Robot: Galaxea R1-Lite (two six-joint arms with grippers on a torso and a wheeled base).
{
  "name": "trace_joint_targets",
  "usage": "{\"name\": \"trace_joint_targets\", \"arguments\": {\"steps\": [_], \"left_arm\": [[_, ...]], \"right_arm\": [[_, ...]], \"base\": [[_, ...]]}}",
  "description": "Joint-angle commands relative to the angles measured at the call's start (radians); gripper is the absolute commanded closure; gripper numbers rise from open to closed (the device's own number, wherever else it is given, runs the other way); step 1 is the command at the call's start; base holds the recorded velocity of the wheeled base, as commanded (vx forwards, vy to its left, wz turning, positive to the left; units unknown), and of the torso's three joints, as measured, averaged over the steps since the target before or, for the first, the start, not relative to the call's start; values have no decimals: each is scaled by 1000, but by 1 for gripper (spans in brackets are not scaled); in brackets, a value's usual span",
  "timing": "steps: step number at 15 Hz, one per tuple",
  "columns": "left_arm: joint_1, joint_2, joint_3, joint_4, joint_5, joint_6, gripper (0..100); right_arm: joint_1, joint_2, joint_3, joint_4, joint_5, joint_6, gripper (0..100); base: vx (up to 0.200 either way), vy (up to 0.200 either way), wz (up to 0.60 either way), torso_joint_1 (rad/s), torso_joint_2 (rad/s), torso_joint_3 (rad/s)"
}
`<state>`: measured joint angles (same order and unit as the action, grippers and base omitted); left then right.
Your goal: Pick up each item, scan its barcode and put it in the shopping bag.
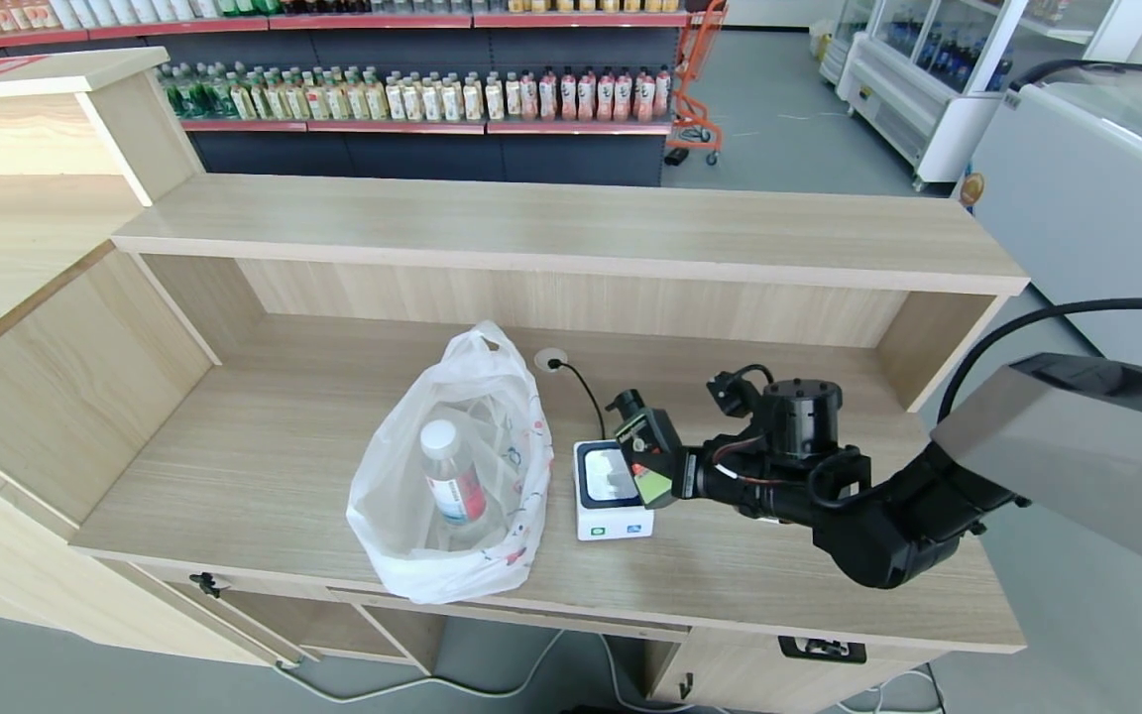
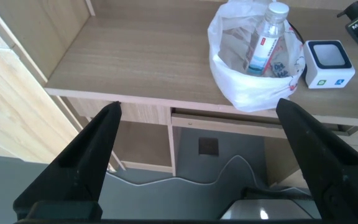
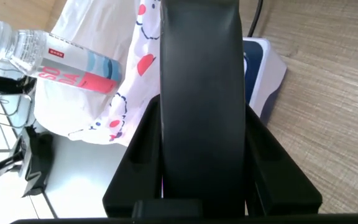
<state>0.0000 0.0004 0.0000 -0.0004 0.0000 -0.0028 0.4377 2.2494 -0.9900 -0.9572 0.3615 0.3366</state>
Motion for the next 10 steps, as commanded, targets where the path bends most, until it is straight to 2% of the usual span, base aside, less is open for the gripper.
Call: {"name": "trace_joint_targets", "arguments": {"steps": [1,7,10], "left_arm": [[0,1,0,0,0,0,0],[0,1,0,0,0,0,0],[0,1,0,-1,0,0,0]], "right_arm": [[12,42,-29,-6,-1,1,100],[33,115,-154,-6,-7,67,100],[33,128,-157,-6,-7,62,100]], "base": [[0,0,0,0,0,0],[0,0,0,0,0,0],[0,0,0,0,0,0]]}}
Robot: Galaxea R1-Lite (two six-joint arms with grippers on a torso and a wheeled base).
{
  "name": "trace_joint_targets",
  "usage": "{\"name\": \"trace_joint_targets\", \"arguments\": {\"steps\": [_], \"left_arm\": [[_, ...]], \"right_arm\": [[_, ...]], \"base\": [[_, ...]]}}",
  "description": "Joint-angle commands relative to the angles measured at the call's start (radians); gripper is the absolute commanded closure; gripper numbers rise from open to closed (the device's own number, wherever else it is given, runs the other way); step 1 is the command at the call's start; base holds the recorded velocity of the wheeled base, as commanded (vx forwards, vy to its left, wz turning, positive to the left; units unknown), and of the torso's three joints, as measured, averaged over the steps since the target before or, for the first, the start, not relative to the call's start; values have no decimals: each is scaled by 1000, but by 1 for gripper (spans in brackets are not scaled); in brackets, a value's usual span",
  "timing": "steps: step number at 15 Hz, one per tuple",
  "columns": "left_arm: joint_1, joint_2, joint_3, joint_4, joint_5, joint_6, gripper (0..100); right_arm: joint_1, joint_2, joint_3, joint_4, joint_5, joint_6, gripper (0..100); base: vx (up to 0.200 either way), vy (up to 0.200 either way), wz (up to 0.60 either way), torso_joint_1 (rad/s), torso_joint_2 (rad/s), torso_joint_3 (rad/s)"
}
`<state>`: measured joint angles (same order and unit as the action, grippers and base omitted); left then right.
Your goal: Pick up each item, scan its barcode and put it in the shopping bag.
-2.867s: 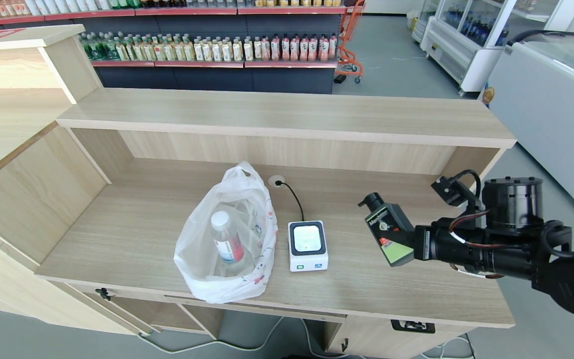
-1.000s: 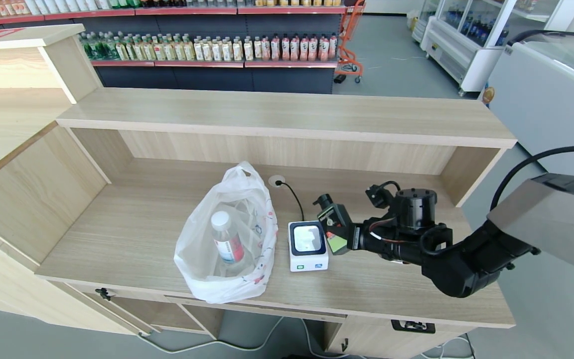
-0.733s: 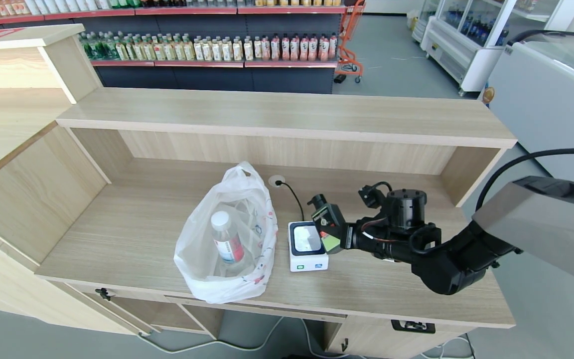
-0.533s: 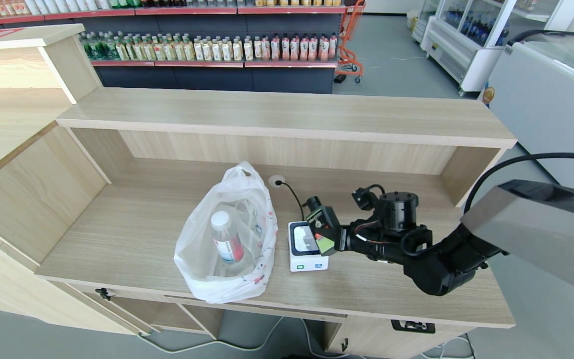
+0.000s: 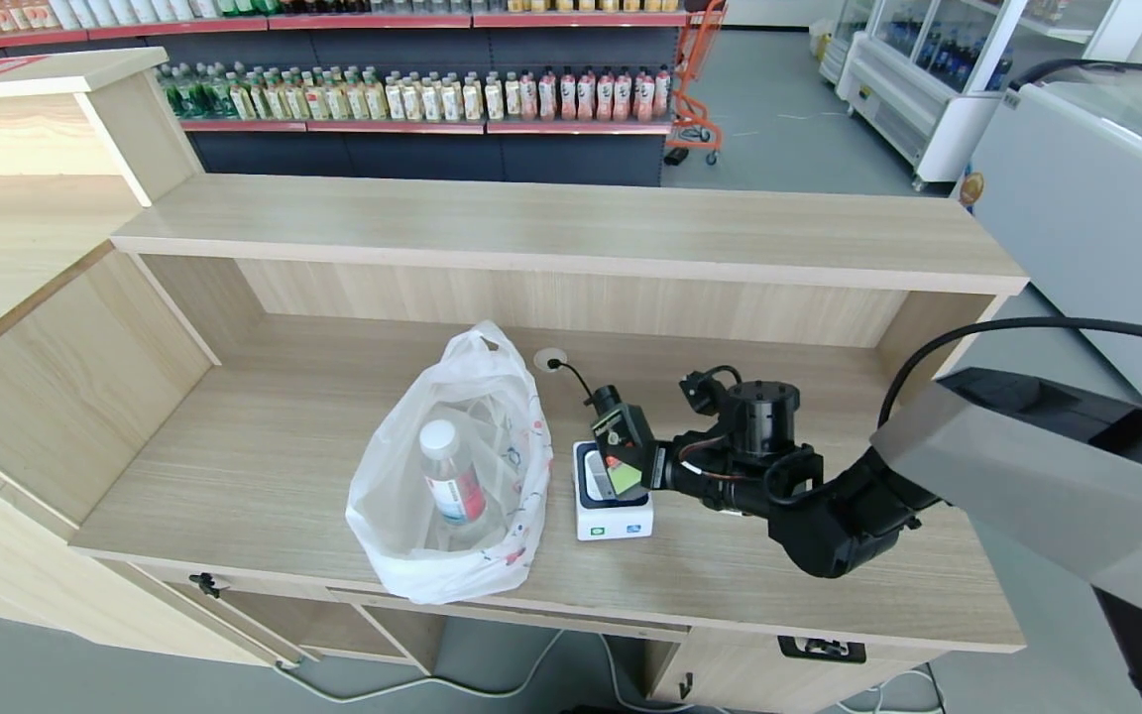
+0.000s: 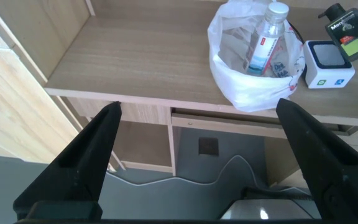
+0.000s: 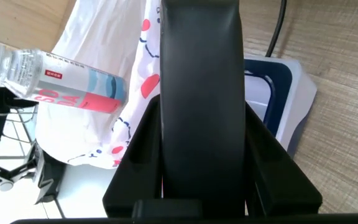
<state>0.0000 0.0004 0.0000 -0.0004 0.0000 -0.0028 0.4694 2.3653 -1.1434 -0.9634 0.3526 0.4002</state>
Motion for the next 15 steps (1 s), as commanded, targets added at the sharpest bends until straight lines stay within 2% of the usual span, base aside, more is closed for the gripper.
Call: {"name": "trace_joint_targets", "arguments": {"steps": [1,4,15], "left_arm": [[0,0,0,-1,0,0,0],[0,1,0,-1,0,0,0],[0,1,0,0,0,0,0]], "right_arm": [[2,26,-6,-5,0,-3,100],[2,51,-4,-46,0,-3,100],[9,112,-101,-38,5,-1,100]], "base": [[0,0,0,0,0,0],[0,0,0,0,0,0],[0,0,0,0,0,0]]}}
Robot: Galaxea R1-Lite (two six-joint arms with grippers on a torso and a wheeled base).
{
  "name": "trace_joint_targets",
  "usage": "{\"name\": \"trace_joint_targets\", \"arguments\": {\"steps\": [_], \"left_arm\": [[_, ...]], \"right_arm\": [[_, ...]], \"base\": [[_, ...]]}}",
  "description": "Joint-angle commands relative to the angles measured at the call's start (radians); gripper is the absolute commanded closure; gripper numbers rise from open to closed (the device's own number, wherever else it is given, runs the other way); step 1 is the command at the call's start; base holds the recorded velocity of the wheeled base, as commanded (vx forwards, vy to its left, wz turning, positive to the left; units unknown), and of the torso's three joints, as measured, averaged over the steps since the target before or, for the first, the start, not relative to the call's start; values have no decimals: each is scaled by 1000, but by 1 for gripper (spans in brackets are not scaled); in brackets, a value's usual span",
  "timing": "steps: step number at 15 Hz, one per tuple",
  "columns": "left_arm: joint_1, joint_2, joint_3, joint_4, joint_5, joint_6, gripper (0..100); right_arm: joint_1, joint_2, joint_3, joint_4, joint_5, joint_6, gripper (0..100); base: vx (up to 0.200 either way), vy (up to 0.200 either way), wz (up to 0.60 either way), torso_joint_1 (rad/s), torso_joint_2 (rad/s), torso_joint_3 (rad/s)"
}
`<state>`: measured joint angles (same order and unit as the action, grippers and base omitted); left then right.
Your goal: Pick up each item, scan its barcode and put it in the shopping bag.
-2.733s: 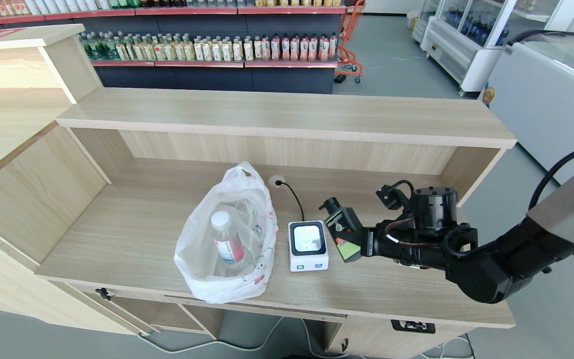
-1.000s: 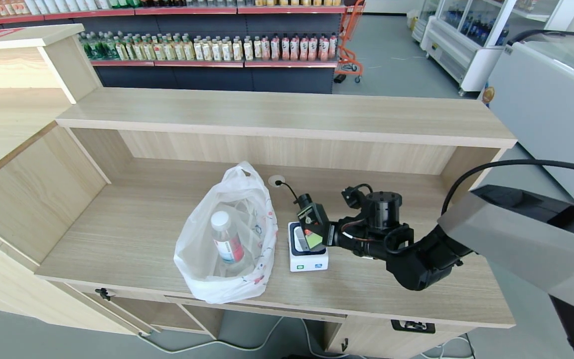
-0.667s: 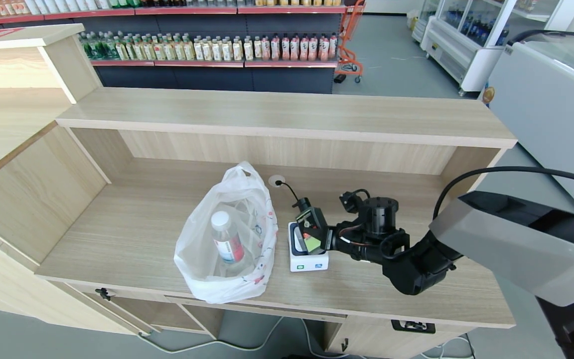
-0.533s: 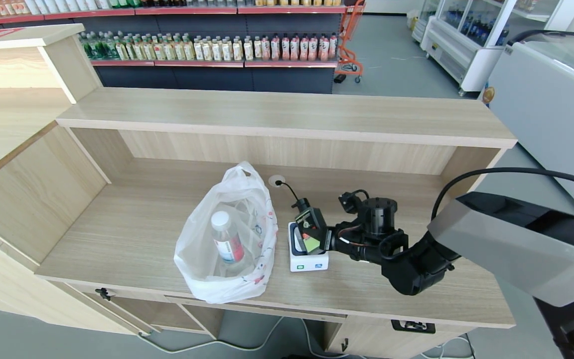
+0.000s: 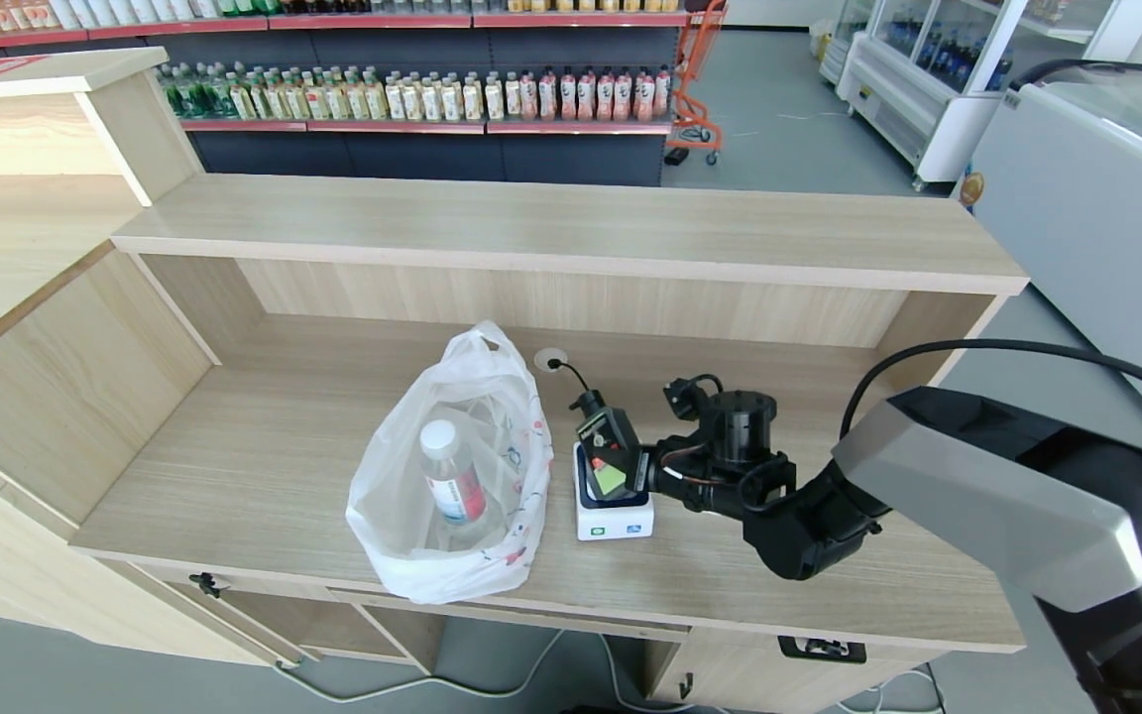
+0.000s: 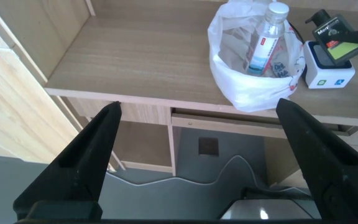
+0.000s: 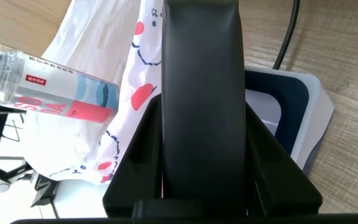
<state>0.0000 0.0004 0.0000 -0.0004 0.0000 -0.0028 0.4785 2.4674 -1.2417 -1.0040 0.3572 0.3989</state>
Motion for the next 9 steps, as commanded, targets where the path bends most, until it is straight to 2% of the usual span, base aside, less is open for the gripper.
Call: {"name": "trace_joint_targets", "arguments": {"steps": [1,6,9], "left_arm": [[0,1,0,0,0,0,0],[0,1,0,0,0,0,0],[0,1,0,-1,0,0,0]], "right_arm": [[0,16,-4,-1,-1,0,100],[-9,10,2,-10,-7,0,100],[-31,-99,18,-10,-15,-11,100]], "base": [[0,0,0,0,0,0],[0,0,0,0,0,0],[0,0,0,0,0,0]]}}
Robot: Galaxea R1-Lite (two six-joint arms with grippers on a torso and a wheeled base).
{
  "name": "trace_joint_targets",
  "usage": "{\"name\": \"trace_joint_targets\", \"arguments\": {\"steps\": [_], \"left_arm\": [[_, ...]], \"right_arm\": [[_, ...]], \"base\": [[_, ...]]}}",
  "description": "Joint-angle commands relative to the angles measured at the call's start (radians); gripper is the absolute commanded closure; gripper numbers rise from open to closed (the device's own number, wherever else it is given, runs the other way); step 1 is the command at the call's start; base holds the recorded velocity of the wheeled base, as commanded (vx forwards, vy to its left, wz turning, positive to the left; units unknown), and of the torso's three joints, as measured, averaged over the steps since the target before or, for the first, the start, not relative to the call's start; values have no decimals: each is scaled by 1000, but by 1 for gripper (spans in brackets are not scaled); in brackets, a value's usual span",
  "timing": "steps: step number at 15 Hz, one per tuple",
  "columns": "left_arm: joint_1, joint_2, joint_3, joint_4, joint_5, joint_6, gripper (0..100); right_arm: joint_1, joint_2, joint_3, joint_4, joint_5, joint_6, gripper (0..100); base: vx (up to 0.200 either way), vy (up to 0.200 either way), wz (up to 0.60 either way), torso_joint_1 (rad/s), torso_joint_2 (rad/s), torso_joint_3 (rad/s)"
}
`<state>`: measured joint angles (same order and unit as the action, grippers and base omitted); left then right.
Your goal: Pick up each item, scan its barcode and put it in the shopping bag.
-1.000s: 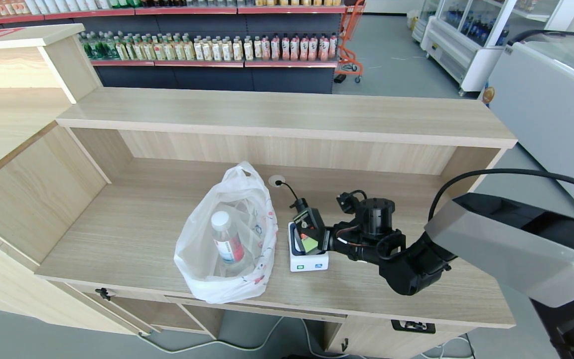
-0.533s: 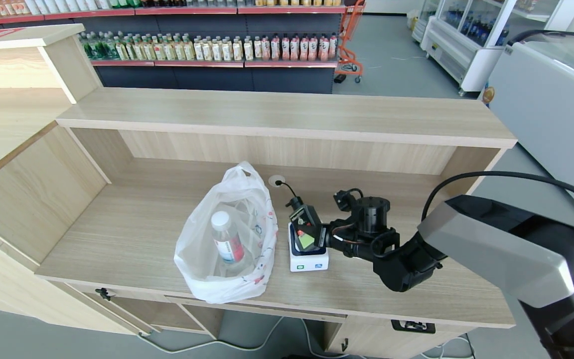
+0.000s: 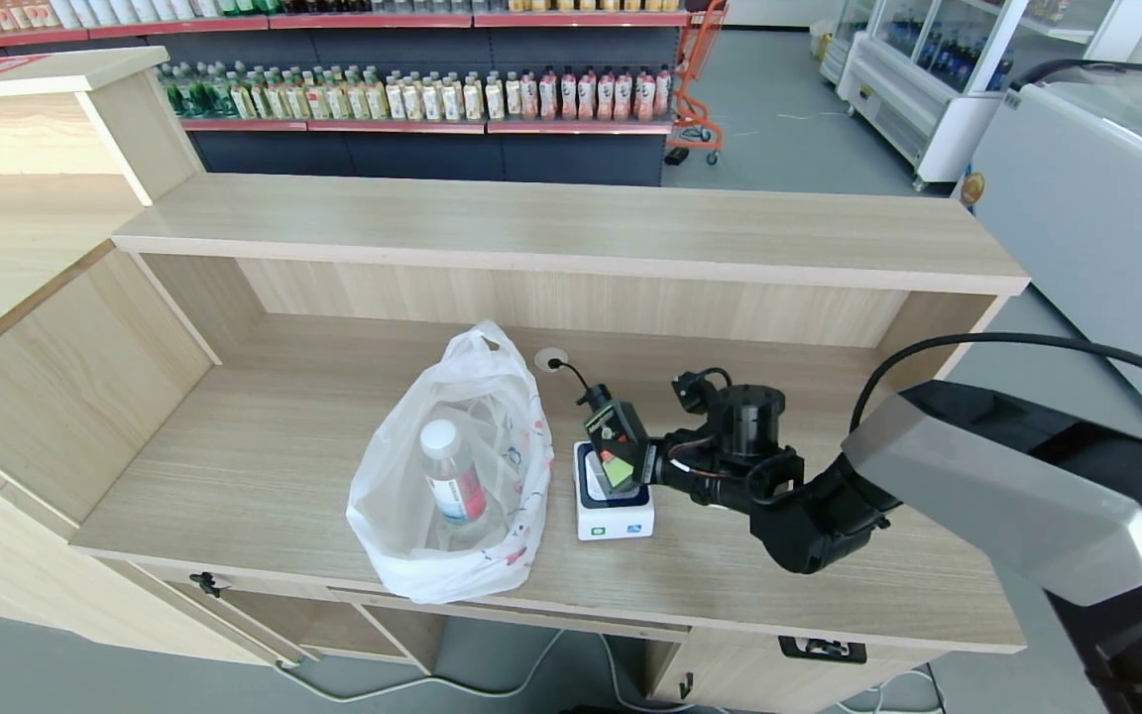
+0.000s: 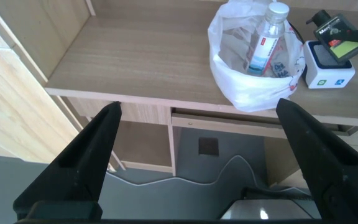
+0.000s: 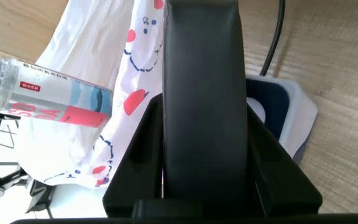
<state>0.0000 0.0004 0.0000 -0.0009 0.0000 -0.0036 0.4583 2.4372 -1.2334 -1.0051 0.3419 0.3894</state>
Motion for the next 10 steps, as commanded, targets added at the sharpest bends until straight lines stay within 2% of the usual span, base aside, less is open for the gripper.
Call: {"name": "trace_joint_targets", "arguments": {"steps": [1,3,4,6,9,10], "left_arm": [[0,1,0,-1,0,-1,0],[0,1,0,-1,0,-1,0],[0,1,0,-1,0,1,0],[0,1,0,-1,0,-1,0],[0,1,0,-1,0,2,0],[0,0,0,1,0,1,0]], "right_arm": [[-26,-126,49,-9,0,-43,100],[-93,-233,255,-46,-35,-282,100],[-118,-244,321,-124,-81,-326,100],[-144,-271,367,-207,-138,-337,100],[-175,-437,428,-122,-138,-340,100],[-175,-492,423,-63,-138,-346,100]], "base": [[0,0,0,0,0,0],[0,0,0,0,0,0],[0,0,0,0,0,0],[0,0,0,0,0,0],[0,0,0,0,0,0],[0,200,0,-2,2,2]]}}
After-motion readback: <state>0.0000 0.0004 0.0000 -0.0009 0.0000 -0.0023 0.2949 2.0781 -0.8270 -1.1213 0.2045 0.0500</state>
